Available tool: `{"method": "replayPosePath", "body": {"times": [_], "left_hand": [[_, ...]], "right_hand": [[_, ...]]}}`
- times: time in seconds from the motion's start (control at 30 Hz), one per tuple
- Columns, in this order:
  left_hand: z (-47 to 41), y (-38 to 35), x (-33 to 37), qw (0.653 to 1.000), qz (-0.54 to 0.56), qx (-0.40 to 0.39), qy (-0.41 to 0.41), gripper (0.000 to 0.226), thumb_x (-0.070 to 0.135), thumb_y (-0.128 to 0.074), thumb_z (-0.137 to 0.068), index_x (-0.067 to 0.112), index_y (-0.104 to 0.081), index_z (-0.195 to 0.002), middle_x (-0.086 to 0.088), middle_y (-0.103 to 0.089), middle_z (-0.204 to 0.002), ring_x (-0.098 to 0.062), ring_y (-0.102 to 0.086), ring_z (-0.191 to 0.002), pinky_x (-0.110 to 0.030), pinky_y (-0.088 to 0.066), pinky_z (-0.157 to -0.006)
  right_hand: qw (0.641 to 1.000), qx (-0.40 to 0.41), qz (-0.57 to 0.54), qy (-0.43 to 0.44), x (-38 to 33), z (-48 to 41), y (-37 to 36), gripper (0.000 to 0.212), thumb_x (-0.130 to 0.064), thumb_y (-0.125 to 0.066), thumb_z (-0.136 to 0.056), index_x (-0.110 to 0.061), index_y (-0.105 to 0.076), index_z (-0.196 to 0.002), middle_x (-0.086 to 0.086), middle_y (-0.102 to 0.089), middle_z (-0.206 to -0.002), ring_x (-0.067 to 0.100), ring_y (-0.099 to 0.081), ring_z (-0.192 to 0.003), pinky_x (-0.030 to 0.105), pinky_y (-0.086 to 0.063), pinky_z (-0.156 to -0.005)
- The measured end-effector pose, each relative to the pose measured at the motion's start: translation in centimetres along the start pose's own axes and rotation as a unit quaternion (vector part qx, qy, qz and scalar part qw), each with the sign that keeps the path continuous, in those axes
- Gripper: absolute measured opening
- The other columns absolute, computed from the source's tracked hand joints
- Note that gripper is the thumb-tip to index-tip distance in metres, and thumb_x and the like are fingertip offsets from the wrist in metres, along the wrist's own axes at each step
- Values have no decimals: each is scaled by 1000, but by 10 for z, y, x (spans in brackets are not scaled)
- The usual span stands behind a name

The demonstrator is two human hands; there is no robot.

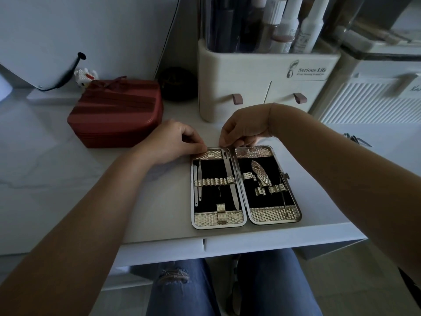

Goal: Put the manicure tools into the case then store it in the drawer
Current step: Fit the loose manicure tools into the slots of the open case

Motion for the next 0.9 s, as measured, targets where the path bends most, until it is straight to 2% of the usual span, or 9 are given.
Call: {"method": "replayPosePath", "body": {"times": [0.1, 0.17, 0.23, 0.4, 0.47, 0.53, 0.6, 0.73, 0.9], "left_hand": [[0, 0, -2, 1000, 8, 3, 6, 5, 23, -79, -71, 22, -74, -71, 8, -72, -70, -1, -63, -64, -22, -50, -69], [1, -1, -2, 1000, 25, 7, 10, 6, 21, -80, -71, 19, -74, -71, 6, -72, -70, -4, -63, -64, -26, -51, -70], [1, -2, -2, 1000, 21, 6, 10, 6, 21, -79, -71, 20, -74, -71, 9, -72, -69, -1, -62, -62, -23, -50, -67], [0, -1, 1, 1000, 5, 0, 7, 5, 22, -79, -72, 21, -74, -72, 8, -72, -70, 1, -62, -63, -24, -51, -70], [1, -1, 1, 1000, 10, 1, 9, 5, 21, -79, -72, 20, -74, -72, 7, -72, -70, -1, -62, -63, -27, -52, -71], [2, -1, 2, 1000, 22, 4, 13, 5, 20, -79, -72, 20, -74, -72, 5, -72, -70, -3, -63, -63, -29, -53, -72], [3, -2, 2, 999, 30, 4, 17, 6, 20, -79, -71, 20, -73, -71, 5, -72, -69, -3, -63, -63, -29, -53, -72], [2, -1, 2, 1000, 21, -1, 17, 7, 24, -79, -71, 20, -73, -72, 4, -72, -72, -4, -63, -65, -28, -52, -72], [2, 0, 2, 1000, 8, -6, 11, 5, 24, -78, -72, 23, -73, -73, 8, -72, -71, -2, -63, -65, -29, -52, -74]], "right_hand": [[995, 60, 58, 47, -2, 7, 0, 9, -7, -64, -83, -10, -69, -76, 2, -56, -52, 7, -39, -38, 19, -35, -44], [989, 104, 77, 77, 0, 13, -2, 4, -11, -68, -80, -10, -71, -80, 14, -65, -67, 11, -46, -47, 20, -39, -47], [985, 126, 72, 97, 5, 18, -4, 5, -14, -70, -79, -12, -72, -83, 18, -67, -74, 16, -50, -56, 18, -42, -49], [974, 174, 103, 101, 9, 22, -7, 13, -34, -77, -73, -22, -73, -78, -1, -63, -60, 5, -53, -55, 18, -44, -60], [970, 191, 122, 92, 8, 21, -9, 19, -40, -77, -71, -22, -73, -77, -6, -60, -58, 8, -53, -58, 30, -48, -78], [964, 201, 159, 78, 5, 21, -10, 23, -44, -76, -68, -23, -72, -76, -8, -57, -59, 6, -50, -58, 34, -40, -95], [962, 199, 177, 67, 4, 22, -10, 24, -46, -77, -67, -25, -71, -76, -9, -56, -60, 2, -48, -57, 36, -37, -100], [959, 214, 180, 55, 4, 21, -9, 33, -55, -70, -71, -23, -71, -77, -9, -58, -60, 5, -50, -61, 35, -34, -97], [957, 230, 172, 50, 0, 19, -15, 29, -45, -73, -74, -19, -64, -68, -9, -50, -54, 5, -46, -54, 21, -35, -65]]}}
Point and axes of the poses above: each hand's wrist, its own z-axis away from the middle knuckle, its own y-axis out of the back of the hand, x = y × z, the point moved 3 cm from there along -z, towards the middle knuckle
